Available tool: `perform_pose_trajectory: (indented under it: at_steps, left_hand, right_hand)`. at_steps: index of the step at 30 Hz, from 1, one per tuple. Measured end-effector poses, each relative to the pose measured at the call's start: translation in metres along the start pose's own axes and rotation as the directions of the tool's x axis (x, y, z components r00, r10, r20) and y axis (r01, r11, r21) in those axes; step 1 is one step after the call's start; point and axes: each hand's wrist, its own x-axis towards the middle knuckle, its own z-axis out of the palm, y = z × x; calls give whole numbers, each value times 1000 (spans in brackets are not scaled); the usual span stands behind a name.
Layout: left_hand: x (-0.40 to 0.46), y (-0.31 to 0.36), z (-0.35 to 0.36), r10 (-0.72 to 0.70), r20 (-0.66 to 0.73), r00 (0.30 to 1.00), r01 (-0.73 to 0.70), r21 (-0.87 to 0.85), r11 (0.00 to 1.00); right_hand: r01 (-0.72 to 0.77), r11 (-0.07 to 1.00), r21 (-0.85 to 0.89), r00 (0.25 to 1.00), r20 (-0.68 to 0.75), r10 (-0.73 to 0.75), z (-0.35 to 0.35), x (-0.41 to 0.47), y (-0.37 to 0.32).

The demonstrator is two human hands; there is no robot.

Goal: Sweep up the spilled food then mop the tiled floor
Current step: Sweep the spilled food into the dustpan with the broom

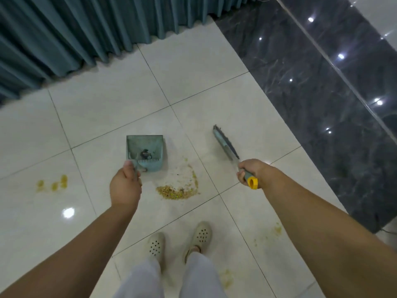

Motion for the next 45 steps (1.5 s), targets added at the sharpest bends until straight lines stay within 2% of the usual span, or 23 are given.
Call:
perform_pose_trajectory:
  at_steps: [5,13,19,24,28,33,38,45]
  left_hand:
    - [-6,1,3,-29,-76,997,25,-46,999]
    - [-11,-5,1,-39,-161,986,35,-32,999]
    - [-10,-11,-13,-89,-223,971,74,-75,994]
    - [-13,-22,-30,-158,-230,960,120,-169,978]
    - [-20,-33,-37,-168,-249,954,122,-190,974]
    - [-28,-42,-38,-210,-276,938,147,-233,961]
    - [-35,-44,-32,-204,-290,935,147,-204,968]
    - [-46,-45,-19,-179,-308,935,140,-142,980]
  right_hand:
    - [-46,992,-118,998,42,51,27,-5,27]
    - [-93,957,-276,992,55,112,32,-24,45]
    - [-34,940,-339,994,84,66,42,-40,20]
    - [65,913,-404,994,107,-24,75,-23,-20]
    - [83,896,-437,991,135,-26,104,-3,-44]
    - [61,760,-647,992,124,27,124,7,-30]
    - [66,614,-787,993,112,36,105,-1,9]
    - [53,546,-836,995,92,44,40,-15,56]
